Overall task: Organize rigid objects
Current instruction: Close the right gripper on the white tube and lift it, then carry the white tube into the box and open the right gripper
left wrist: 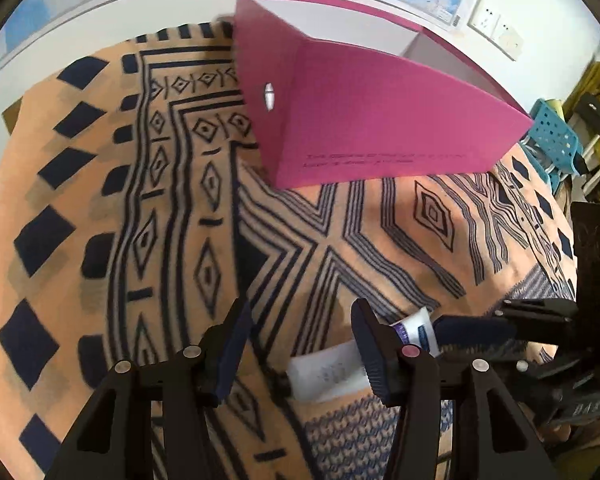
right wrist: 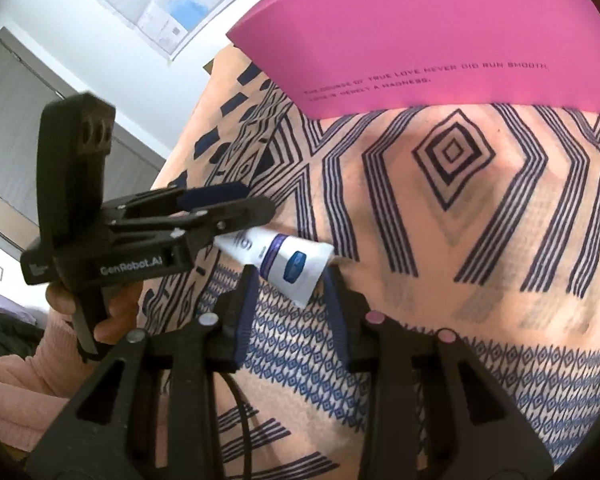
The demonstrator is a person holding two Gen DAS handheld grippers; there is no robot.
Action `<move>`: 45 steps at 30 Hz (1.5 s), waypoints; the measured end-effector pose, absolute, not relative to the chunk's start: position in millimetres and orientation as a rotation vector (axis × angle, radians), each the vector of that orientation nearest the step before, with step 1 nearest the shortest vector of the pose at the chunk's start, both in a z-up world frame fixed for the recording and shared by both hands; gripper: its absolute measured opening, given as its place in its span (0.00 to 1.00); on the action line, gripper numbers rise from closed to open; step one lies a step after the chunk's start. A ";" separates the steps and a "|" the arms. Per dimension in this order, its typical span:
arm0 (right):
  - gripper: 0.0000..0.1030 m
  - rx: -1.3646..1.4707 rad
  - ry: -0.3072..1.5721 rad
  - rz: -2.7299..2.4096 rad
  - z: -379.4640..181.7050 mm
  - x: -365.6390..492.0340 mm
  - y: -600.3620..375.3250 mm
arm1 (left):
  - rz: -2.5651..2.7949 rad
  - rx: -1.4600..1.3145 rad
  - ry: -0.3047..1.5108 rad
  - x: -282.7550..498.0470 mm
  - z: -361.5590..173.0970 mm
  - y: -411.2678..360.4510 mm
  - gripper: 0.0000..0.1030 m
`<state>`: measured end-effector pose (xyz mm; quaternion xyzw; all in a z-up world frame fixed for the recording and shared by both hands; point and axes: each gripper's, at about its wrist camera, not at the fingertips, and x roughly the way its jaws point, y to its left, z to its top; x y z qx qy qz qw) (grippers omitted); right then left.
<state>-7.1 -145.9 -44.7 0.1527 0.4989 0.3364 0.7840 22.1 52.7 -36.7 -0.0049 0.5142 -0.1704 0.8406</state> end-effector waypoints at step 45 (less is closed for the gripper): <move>0.51 0.326 1.019 0.784 -23.0 -0.6 -159.4 | -0.371 -0.173 1.088 -27.5 -7.8 45.8 0.41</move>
